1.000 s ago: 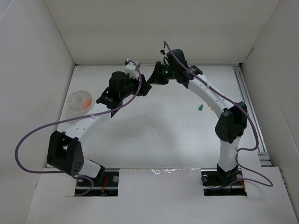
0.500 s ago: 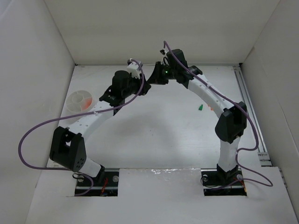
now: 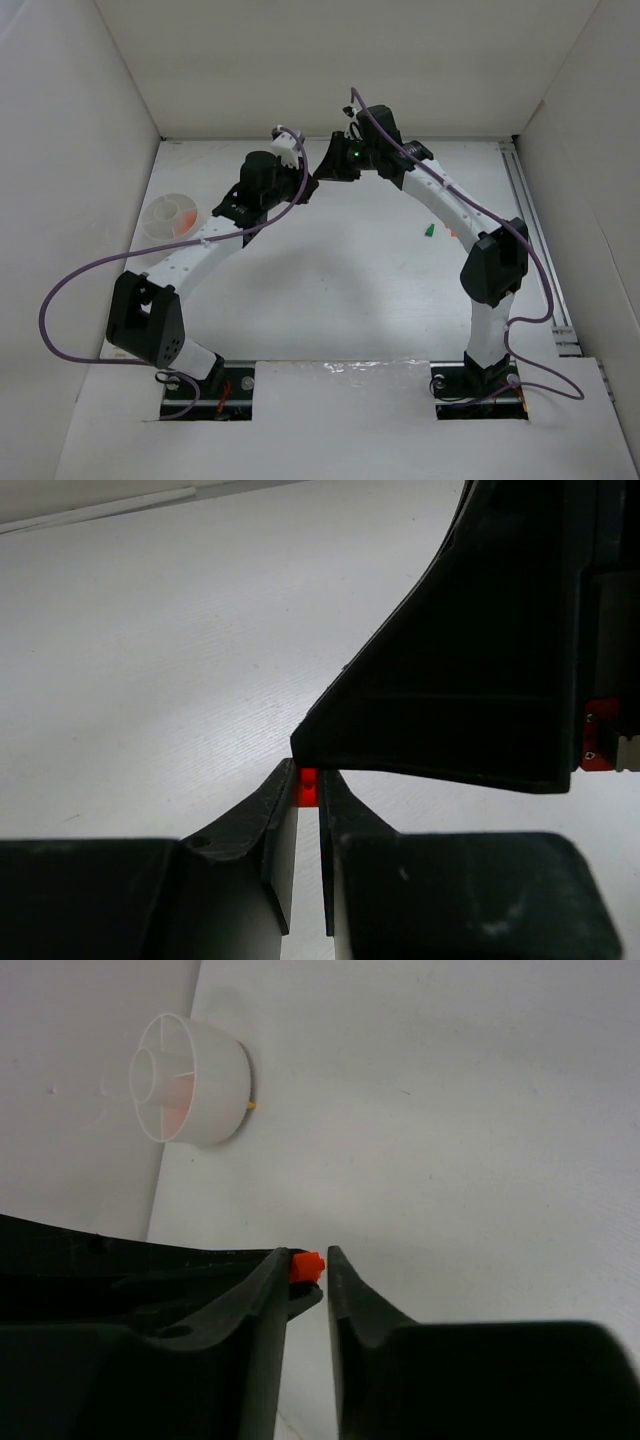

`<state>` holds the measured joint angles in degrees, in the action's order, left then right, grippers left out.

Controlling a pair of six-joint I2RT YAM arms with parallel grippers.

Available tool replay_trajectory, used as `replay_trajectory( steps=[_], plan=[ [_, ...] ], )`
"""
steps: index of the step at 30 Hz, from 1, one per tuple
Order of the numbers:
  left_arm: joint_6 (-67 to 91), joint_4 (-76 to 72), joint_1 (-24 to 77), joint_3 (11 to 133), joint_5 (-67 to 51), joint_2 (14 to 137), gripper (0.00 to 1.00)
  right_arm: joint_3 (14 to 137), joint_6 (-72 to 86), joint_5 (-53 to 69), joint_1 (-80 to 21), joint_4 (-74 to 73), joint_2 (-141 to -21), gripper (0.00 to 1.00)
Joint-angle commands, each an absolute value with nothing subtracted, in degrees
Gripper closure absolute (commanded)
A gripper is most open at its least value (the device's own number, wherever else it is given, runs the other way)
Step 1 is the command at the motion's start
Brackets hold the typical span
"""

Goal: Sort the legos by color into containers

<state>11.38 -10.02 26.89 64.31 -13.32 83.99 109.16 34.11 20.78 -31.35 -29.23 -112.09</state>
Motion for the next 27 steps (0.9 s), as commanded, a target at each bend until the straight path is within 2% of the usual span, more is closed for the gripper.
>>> replay_trajectory(
  steps=[1, 3, 4, 6, 7, 9, 14, 19, 22, 27],
  plan=[
    [10.64, -11.78, 27.07, 65.39, -11.96, 82.45, 1.00, 111.62, 34.63, 22.32, -31.99, -26.54, -111.97, 0.69],
    [10.63, -11.16, 27.07, 64.86, -11.34, 82.44, 1.00, 111.62, 34.63, 22.32, -31.99, -26.54, -111.97, 0.57],
    [10.63, -11.16, 27.07, 64.17, -11.34, 81.75, 1.00, 111.62, 34.63, 21.63, -31.99, -26.54, -111.36, 0.47],
    [10.11, -10.38, 27.07, 63.55, -10.81, 81.21, 1.00, 111.62, 34.63, 20.75, -31.99, -26.54, -111.36, 0.35],
    [10.11, -9.85, 27.07, 63.54, -10.81, 80.60, 1.00, 111.62, 34.63, 19.87, -31.99, -26.54, -110.66, 0.26],
    [8.79, -8.00, 27.07, 62.32, -10.81, 79.37, 1.00, 111.62, 33.75, 19.34, -30.86, -27.07, -110.13, 0.20],
    [2.39, 1.73, 23.93, 63.72, -11.94, 76.30, 1.00, 109.78, 29.20, 17.84, -26.20, -27.07, -108.11, 0.19],
    [-11.50, 19.59, 13.73, 65.30, -27.74, 73.57, 1.00, 104.33, 25.93, 19.24, -20.05, -27.07, -106.00, 0.19],
    [-16.50, 24.49, 7.76, 64.78, -27.07, 70.58, 1.00, 101.87, 23.39, 19.25, -17.84, -27.07, -104.68, 0.19],
    [-26.97, 28.92, 4.57, 64.96, -20.14, 67.42, 1.00, 100.72, 20.22, 18.73, -16.00, -29.35, -104.68, 0.19]
  ],
)
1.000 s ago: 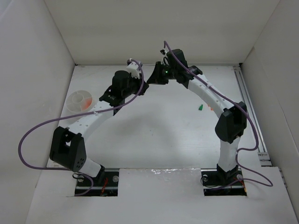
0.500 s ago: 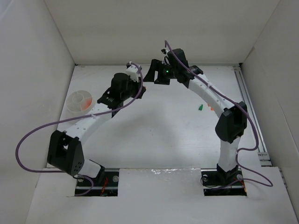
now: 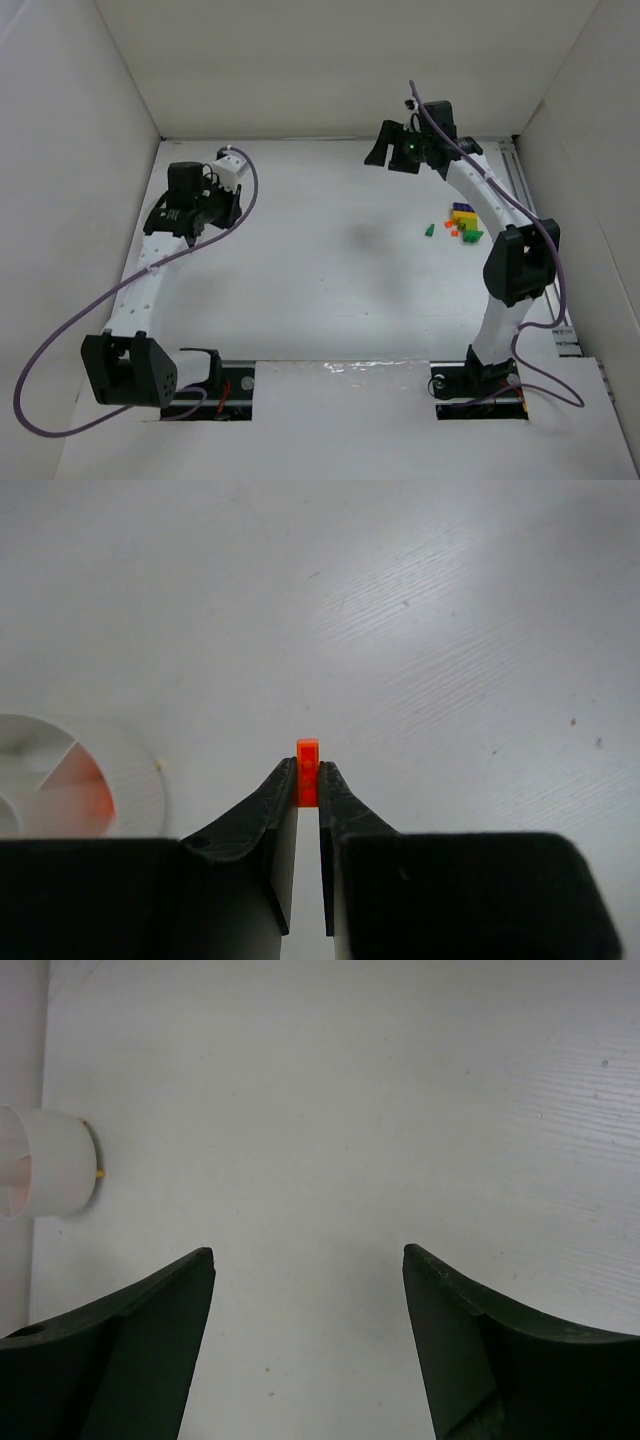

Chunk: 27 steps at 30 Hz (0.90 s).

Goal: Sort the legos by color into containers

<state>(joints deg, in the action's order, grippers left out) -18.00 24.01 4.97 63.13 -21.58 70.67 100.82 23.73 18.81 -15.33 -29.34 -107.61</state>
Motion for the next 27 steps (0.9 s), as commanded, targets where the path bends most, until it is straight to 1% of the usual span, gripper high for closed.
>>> replay_trajectory(
  steps=[1, 7, 15, 22, 27],
  plan=[
    [-29.59, 28.92, 3.87, 64.95, -18.91, 66.54, 1.00, 100.72, 20.21, 18.72, -15.47, -29.36, -104.68, 0.20],
    [-36.29, 29.88, -0.61, 60.30, -17.93, 62.85, 1.00, 100.20, 19.69, 17.67, -14.95, -29.97, -104.68, 0.20],
    [-42.27, 33.22, -9.48, 62.75, -20.82, 69.95, 1.00, 100.81, 19.69, 18.19, -14.41, -29.97, -104.68, 0.20],
    [-44.65, 33.75, -13.88, 65.91, -21.36, 75.57, 1.00, 100.81, 19.69, 18.19, -14.41, -29.97, -105.21, 0.20],
    [-45.70, 33.49, -15.73, 66.45, -20.84, 77.43, 1.00, 100.81, 19.69, 18.19, -14.41, -29.97, -105.21, 0.20]
  ],
)
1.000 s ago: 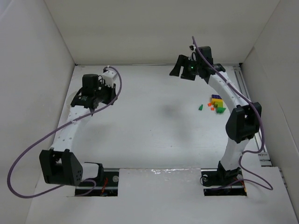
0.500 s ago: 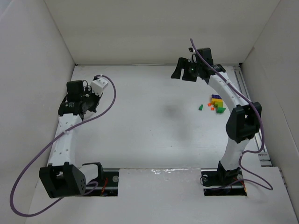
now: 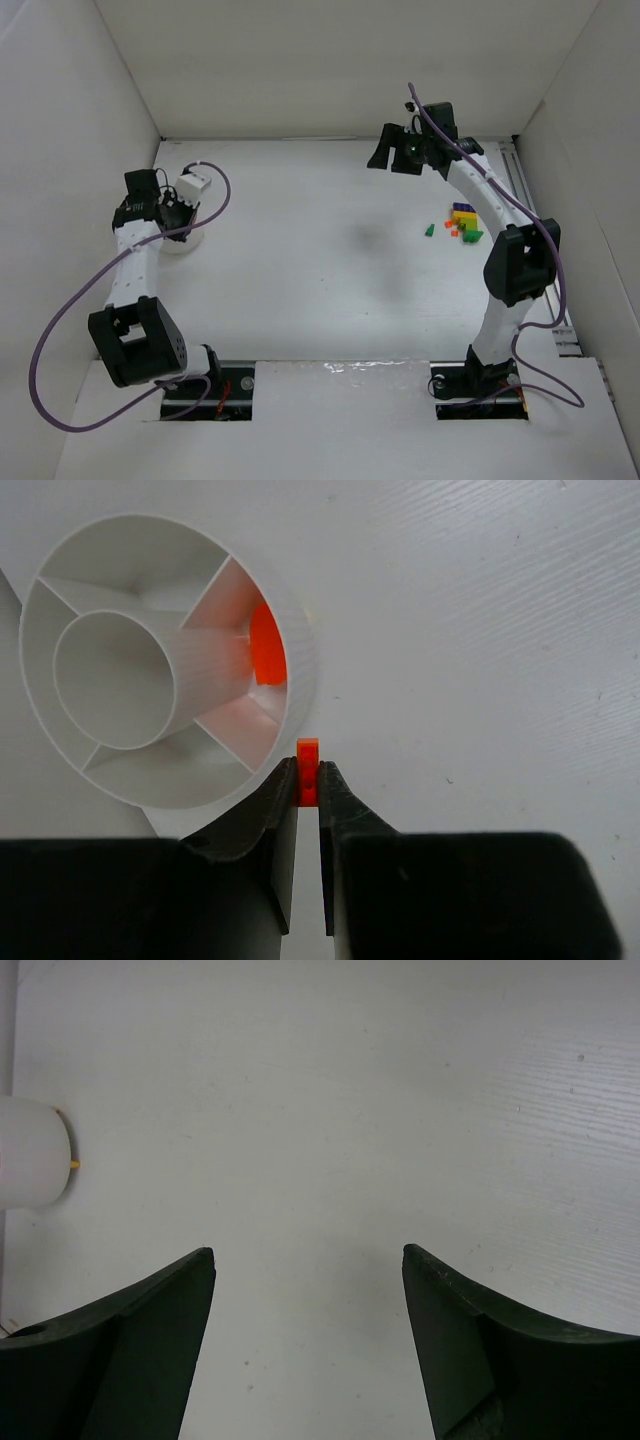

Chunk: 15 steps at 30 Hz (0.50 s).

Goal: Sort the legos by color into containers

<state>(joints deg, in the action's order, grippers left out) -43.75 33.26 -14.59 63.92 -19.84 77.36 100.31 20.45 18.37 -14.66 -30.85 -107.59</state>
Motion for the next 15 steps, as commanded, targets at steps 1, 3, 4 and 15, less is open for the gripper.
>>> replay_trajectory(
  steps=[1, 3, 4, 15],
  plan=[
    [-45.70, 32.70, -15.73, 66.45, -20.83, 77.43, 1.00, 100.81, 19.69, 18.19, -14.41, -29.97, -105.21, 0.20],
    [-46.23, 32.17, -16.35, 66.45, -20.22, 78.13, 1.00, 100.81, 19.69, 18.19, -14.41, -29.97, -105.21, 0.20],
    [-46.75, 32.17, -16.35, 66.45, -20.21, 78.66, 1.00, 100.81, 19.69, 18.19, -14.94, -29.97, -105.21, 0.20],
    [-46.76, 29.80, -17.40, 68.11, -18.55, 81.64, 0.99, 101.34, 19.16, 18.19, -15.99, -29.97, -105.21, 0.20]
  ],
)
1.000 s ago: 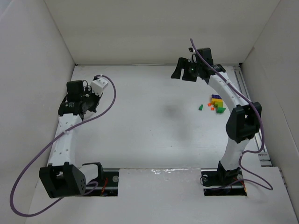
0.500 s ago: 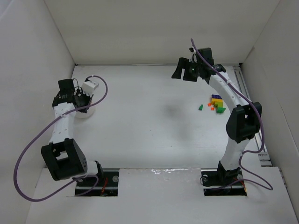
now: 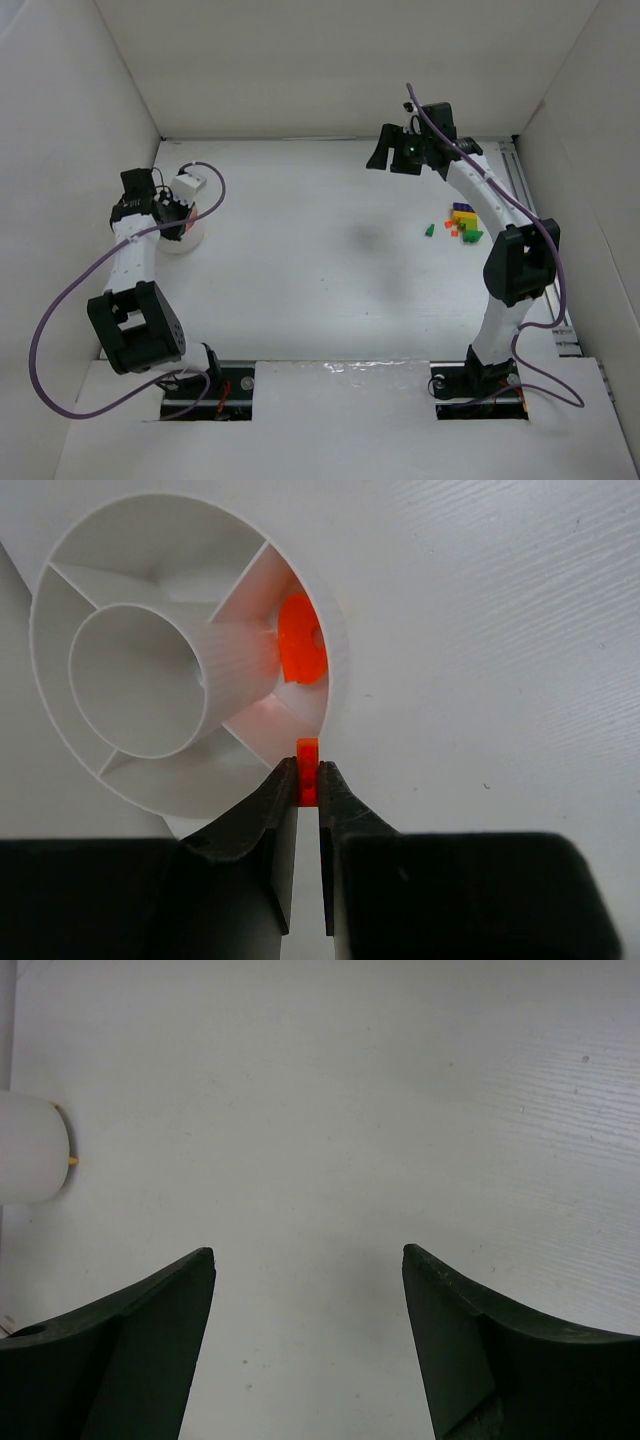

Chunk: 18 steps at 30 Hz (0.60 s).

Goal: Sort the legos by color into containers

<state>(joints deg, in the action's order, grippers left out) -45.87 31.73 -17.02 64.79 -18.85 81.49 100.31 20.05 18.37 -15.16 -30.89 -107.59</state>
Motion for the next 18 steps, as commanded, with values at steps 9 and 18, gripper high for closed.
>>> replay_trajectory(
  steps=[9, 18],
  plan=[
    [-46.76, 28.56, -17.93, 69.17, -17.93, 83.50, 0.99, 101.34, 19.16, 18.19, -16.00, -29.97, -105.73, 0.20],
    [-46.76, 27.52, -17.93, 70.22, -17.40, 85.25, 0.93, 101.34, 19.16, 18.19, -16.00, -30.50, -106.26, 0.20]
  ],
)
